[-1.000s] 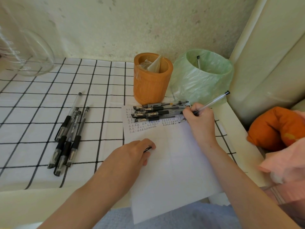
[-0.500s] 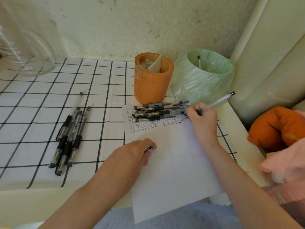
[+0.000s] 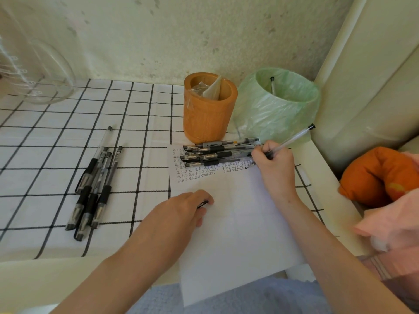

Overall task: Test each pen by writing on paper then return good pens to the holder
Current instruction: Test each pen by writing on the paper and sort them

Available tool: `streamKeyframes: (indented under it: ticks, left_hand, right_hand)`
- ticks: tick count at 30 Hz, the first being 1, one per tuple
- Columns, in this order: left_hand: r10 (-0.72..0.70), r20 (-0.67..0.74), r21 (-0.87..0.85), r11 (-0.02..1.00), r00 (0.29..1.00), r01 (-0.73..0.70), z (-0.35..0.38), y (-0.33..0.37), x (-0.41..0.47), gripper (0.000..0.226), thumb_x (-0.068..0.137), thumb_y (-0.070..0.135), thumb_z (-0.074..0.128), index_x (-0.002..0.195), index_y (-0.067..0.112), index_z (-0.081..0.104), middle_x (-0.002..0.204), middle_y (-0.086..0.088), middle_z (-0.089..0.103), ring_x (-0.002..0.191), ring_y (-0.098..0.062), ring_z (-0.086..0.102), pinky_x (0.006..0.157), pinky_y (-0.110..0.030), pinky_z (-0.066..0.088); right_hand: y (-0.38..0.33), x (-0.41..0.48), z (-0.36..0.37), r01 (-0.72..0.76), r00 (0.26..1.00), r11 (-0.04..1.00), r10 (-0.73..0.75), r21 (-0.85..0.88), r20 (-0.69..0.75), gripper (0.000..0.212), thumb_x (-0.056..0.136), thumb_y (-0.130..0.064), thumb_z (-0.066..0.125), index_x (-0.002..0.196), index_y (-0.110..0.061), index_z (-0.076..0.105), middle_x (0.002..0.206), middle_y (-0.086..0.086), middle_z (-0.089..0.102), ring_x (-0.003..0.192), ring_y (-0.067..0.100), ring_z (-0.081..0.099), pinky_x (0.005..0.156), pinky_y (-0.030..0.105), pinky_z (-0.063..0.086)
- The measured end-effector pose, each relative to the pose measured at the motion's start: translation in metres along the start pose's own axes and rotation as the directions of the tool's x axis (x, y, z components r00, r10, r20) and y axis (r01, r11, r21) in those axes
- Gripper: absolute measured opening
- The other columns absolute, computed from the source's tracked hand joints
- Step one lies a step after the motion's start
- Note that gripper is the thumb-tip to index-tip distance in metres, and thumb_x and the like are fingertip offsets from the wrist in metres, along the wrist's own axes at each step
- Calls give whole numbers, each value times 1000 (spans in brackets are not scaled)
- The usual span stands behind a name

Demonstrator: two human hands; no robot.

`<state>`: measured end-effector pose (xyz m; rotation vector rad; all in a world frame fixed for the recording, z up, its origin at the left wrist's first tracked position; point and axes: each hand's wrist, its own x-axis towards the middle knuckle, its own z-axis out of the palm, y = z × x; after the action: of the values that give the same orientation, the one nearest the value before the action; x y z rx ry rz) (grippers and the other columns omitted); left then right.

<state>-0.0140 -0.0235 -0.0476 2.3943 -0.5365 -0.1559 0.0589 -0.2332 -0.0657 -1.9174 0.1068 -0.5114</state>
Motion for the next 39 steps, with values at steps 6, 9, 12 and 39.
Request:
streamKeyframes:
  ticks: [6,9,12,39]
  left_hand:
    - [4,9,7,1000,1000,-4,-1,-1,0,26,99,23,33,119,33,46,74,16,45,76,-2,50,66,-10,35]
    - [6,11,10,1000,1000,-6,-2,0,0,27,99,24,32,120,32,46,75,16,45,74,-1,49,66,-10,35]
    - [9,11,26,1000,1000,-9,-2,-1,1,27,99,22,33,121,32,44,75,16,45,66,5,47,65,-9,36]
    - [-171,-56,-646,757,984,95,-19,19,-1,7,93,10,46,98,15,47,85,8,72,65,-9,61,53,-18,46]
  right_hand:
    - [1,0,0,10,1000,1000,-10,-8,4,36,85,2,55,58,-9,35,53,-5,25,52,5,23,49,18,23]
    - [1,1,-1,-10,1000,1000,10,1,-12,35,85,2,54,58,-8,36,54,2,26,53,7,24,49,18,24]
    - [-1,3,-3,-96,993,989,103,114,-60,39,86,-3,57,53,-15,40,49,4,34,49,11,28,48,23,25]
    - [-81,-19,-30,-359,924,844,264,399,276,22,71,-28,71,69,-16,53,48,-3,45,44,12,35,41,18,29]
